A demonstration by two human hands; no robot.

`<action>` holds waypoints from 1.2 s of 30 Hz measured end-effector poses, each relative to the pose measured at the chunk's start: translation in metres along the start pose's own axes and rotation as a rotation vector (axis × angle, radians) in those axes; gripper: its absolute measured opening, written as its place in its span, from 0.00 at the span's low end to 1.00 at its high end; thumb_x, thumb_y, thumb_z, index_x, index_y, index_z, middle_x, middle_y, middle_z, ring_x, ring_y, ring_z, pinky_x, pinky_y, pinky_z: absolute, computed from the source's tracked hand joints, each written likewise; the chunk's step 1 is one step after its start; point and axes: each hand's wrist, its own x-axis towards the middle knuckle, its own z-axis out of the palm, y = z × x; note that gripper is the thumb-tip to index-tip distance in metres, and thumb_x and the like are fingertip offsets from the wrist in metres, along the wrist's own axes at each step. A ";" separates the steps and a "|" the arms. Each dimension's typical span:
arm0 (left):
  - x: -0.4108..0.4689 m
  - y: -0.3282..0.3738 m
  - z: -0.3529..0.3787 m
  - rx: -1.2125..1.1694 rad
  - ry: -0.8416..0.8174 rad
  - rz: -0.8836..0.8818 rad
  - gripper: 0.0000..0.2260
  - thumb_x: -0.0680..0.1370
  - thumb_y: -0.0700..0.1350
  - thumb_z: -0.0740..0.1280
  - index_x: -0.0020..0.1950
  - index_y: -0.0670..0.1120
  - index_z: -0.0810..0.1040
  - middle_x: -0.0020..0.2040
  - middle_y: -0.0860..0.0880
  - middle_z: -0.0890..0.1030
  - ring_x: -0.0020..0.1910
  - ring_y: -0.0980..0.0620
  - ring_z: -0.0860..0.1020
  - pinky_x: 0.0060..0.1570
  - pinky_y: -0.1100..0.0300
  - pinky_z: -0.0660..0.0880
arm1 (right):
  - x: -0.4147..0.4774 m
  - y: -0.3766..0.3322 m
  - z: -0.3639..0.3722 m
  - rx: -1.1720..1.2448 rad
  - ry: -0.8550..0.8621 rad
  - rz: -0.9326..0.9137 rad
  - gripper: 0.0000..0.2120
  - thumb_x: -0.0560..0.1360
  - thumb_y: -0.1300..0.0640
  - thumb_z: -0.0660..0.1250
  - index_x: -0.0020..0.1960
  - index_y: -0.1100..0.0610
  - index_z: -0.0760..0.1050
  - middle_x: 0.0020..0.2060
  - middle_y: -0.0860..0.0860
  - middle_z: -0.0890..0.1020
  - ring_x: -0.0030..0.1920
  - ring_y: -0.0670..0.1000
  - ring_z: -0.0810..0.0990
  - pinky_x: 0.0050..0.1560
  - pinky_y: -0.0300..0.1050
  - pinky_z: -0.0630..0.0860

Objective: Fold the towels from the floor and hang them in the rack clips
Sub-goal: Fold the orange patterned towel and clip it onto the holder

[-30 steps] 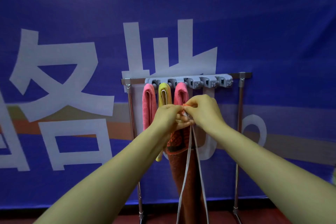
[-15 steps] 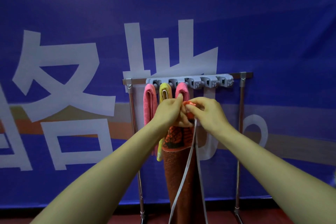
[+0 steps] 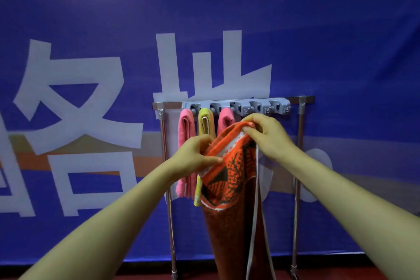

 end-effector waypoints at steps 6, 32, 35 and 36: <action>-0.004 -0.006 0.001 -0.002 0.053 0.135 0.16 0.72 0.33 0.69 0.54 0.46 0.68 0.47 0.42 0.80 0.43 0.46 0.82 0.44 0.54 0.82 | 0.002 0.014 -0.008 0.008 0.107 0.062 0.07 0.74 0.62 0.65 0.45 0.52 0.77 0.42 0.49 0.80 0.45 0.50 0.78 0.49 0.45 0.74; 0.022 0.016 -0.032 0.096 0.519 0.123 0.01 0.73 0.38 0.70 0.43 0.41 0.80 0.38 0.44 0.80 0.40 0.50 0.77 0.48 0.51 0.76 | 0.000 0.020 -0.027 0.013 0.126 0.108 0.04 0.73 0.62 0.67 0.48 0.60 0.79 0.40 0.52 0.81 0.43 0.48 0.78 0.50 0.45 0.73; 0.021 0.015 -0.033 0.042 0.533 0.121 0.02 0.73 0.37 0.69 0.42 0.43 0.79 0.35 0.46 0.78 0.37 0.51 0.76 0.45 0.52 0.76 | 0.002 0.018 -0.024 0.024 0.151 0.087 0.05 0.73 0.62 0.67 0.47 0.62 0.78 0.39 0.54 0.80 0.43 0.50 0.77 0.49 0.46 0.73; 0.021 0.015 -0.033 0.041 0.525 0.124 0.01 0.73 0.37 0.70 0.42 0.42 0.79 0.35 0.45 0.78 0.37 0.50 0.76 0.45 0.51 0.76 | 0.002 0.019 -0.024 0.021 0.160 0.091 0.05 0.73 0.62 0.67 0.47 0.62 0.78 0.39 0.54 0.80 0.43 0.50 0.77 0.49 0.46 0.73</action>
